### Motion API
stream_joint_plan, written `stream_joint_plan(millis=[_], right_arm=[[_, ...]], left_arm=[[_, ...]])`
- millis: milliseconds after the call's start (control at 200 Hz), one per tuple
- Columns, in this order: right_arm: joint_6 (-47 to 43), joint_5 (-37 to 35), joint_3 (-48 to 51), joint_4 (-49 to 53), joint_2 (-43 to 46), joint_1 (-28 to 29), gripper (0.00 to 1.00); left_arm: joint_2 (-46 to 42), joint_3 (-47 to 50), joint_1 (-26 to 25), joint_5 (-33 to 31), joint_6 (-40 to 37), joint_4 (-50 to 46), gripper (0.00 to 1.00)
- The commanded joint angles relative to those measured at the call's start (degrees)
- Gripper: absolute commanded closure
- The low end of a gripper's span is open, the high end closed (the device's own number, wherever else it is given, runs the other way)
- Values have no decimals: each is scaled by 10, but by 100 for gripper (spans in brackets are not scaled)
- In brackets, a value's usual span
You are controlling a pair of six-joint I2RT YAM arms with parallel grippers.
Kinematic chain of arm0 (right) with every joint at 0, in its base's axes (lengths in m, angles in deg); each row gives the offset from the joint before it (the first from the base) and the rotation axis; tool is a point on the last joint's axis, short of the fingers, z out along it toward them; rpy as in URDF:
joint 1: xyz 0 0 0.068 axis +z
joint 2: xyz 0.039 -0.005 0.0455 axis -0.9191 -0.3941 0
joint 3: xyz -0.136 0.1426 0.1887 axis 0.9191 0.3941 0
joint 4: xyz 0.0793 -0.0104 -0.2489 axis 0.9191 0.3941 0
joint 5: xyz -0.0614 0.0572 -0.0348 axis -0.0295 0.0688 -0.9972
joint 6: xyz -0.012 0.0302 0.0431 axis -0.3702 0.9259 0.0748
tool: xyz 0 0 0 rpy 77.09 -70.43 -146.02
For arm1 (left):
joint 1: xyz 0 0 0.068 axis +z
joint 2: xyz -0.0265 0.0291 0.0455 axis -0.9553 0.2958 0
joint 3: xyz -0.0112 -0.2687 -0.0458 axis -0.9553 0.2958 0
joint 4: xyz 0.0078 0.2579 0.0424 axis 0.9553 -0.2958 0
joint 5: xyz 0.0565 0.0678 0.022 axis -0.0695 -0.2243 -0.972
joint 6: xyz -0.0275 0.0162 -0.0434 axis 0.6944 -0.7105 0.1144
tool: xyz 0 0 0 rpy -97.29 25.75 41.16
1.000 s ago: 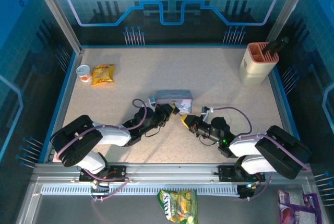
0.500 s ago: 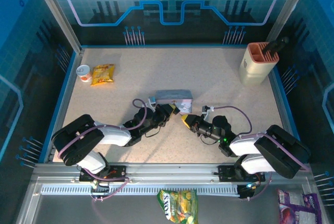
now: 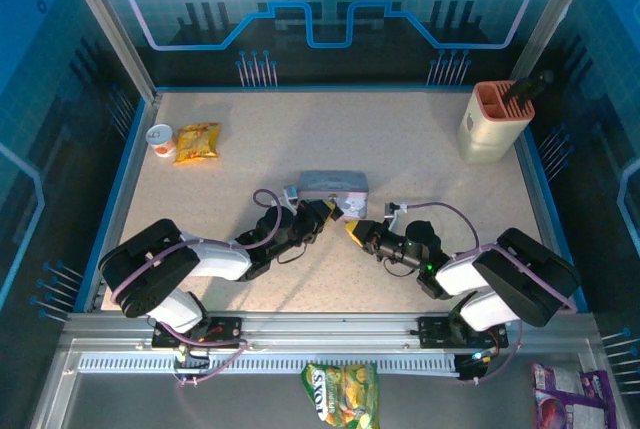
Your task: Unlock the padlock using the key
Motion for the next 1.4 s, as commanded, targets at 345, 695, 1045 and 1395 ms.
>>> stream_joint_plan(millis=[345, 695, 1045, 1395], right_arm=[[-37, 0, -38, 30, 29, -8, 100], [-11, 25, -40, -9, 8, -16, 100], [-42, 23, -50, 27, 32, -13, 100], [-66, 21, -57, 63, 50, -9, 100]], left_arm=[[-2, -7, -29, 97, -9, 28, 98], [-5, -1, -31, 97, -5, 34, 98], [-10, 2, -38, 97, 9, 33, 99], [-19, 6, -44, 92, 12, 34, 100]])
